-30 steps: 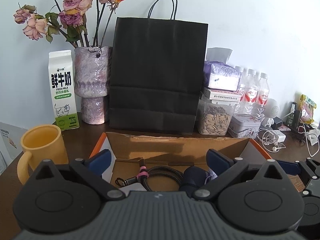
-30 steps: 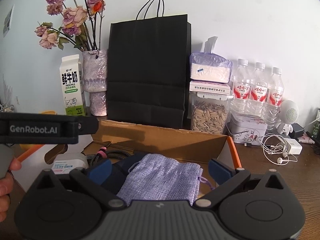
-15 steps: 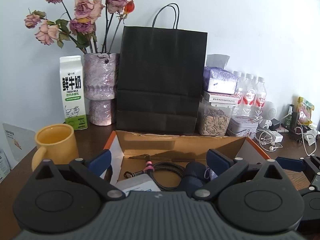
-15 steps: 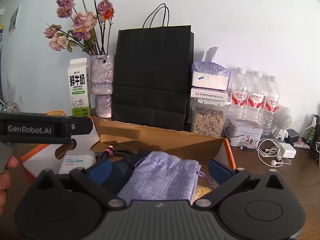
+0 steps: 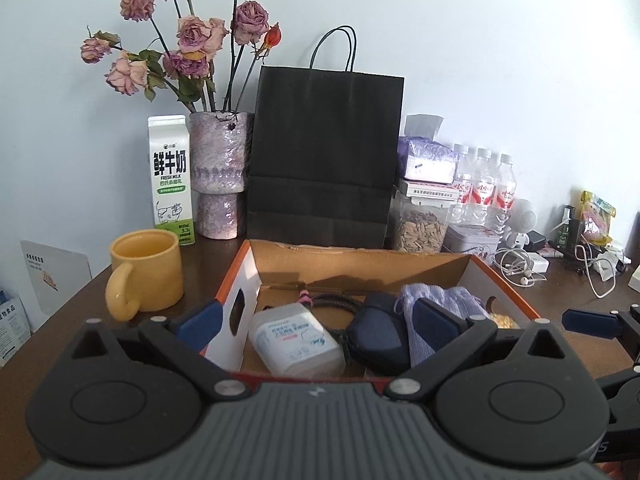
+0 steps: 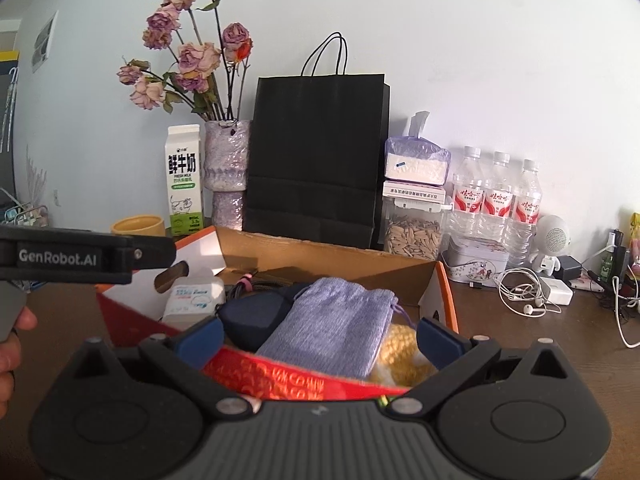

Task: Organize objects
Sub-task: 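Withdraw both tools from the box back over the table, then reach the right tool toward the white bottle cap and small sponge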

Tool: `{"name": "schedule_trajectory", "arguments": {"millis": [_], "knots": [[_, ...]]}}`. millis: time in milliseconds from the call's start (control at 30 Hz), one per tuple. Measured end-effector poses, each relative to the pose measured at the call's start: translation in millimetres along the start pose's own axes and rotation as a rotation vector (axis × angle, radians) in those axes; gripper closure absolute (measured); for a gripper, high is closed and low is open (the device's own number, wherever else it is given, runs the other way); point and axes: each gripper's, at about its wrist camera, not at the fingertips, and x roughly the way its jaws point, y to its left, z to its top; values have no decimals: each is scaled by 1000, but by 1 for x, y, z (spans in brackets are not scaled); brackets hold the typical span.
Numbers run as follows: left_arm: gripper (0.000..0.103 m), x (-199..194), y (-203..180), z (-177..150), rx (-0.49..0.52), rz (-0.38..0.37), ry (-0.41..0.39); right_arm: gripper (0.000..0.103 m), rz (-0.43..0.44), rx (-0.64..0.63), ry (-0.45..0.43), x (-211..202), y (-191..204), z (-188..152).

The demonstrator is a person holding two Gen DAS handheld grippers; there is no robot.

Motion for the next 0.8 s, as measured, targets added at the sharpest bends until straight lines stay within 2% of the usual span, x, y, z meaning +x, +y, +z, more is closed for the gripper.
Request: {"name": "schedule_trajectory", "arguments": {"millis": [267, 800], "knots": [[0, -36, 5, -23, 9, 8, 46, 0, 13, 16, 0, -47, 0, -21], [0, -89, 13, -63, 17, 18, 123, 0, 29, 4, 70, -111, 6, -68]]}}
